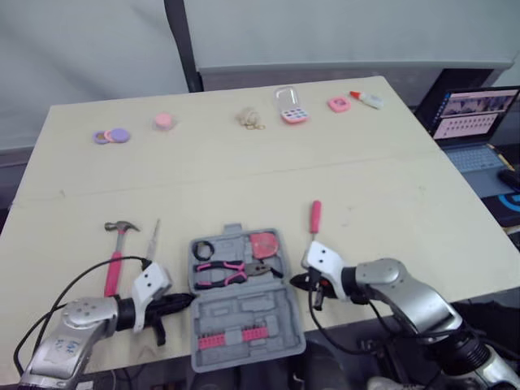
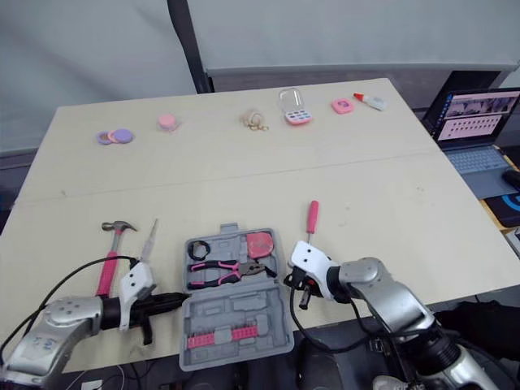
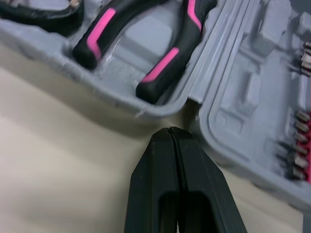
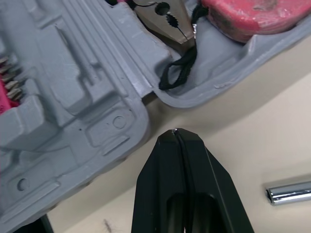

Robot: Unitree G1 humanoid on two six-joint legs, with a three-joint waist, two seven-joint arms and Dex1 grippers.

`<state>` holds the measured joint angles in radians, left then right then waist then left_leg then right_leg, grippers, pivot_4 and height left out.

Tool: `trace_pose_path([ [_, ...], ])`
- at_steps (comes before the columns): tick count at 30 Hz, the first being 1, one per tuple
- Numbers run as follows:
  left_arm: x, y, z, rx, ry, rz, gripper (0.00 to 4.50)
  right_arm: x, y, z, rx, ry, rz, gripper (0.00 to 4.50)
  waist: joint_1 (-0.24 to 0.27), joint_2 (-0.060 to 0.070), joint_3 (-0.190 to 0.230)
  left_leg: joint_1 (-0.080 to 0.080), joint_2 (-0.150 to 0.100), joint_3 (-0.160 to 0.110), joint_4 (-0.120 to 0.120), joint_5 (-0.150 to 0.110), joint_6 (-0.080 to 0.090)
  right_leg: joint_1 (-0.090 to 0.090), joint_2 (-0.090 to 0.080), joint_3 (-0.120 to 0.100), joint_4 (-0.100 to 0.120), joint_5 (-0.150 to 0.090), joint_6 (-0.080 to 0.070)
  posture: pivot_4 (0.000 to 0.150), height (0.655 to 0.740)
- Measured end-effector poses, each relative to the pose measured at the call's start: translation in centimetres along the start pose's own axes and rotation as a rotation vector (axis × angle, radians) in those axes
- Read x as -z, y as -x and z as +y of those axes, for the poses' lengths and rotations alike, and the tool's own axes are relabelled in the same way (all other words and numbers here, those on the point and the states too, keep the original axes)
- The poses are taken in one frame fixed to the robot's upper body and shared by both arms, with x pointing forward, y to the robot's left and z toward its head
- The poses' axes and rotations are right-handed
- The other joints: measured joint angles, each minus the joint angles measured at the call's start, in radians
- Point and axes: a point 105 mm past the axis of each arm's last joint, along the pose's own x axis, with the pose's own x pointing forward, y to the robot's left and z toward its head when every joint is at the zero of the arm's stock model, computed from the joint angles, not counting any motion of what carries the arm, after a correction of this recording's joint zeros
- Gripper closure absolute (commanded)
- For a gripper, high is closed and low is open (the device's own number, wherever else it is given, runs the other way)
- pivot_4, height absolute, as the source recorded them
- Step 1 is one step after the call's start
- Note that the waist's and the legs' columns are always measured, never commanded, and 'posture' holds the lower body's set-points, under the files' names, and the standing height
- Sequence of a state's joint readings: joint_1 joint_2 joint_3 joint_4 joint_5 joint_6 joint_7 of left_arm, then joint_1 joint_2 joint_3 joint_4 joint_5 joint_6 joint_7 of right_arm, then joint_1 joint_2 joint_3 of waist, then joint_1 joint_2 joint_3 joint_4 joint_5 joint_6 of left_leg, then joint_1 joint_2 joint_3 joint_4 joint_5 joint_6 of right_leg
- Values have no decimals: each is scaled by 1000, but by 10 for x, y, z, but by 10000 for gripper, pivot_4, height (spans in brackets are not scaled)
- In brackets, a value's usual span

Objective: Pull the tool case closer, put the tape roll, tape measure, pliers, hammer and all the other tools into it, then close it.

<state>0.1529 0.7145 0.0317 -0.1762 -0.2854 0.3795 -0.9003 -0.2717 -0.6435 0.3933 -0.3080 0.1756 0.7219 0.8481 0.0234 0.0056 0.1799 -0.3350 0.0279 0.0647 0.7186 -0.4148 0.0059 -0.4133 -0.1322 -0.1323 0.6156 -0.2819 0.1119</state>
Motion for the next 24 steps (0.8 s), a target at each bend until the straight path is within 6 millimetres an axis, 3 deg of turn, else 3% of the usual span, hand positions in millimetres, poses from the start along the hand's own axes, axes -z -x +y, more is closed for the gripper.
trace_pose_path([
  [24,-18,-14,5,-44,8,8,44510,-8,-4,-10,33,41,15,44669,-3,0,0,0,0,0,0,0,0,0,0,0,0,0,0,1500,7287],
])
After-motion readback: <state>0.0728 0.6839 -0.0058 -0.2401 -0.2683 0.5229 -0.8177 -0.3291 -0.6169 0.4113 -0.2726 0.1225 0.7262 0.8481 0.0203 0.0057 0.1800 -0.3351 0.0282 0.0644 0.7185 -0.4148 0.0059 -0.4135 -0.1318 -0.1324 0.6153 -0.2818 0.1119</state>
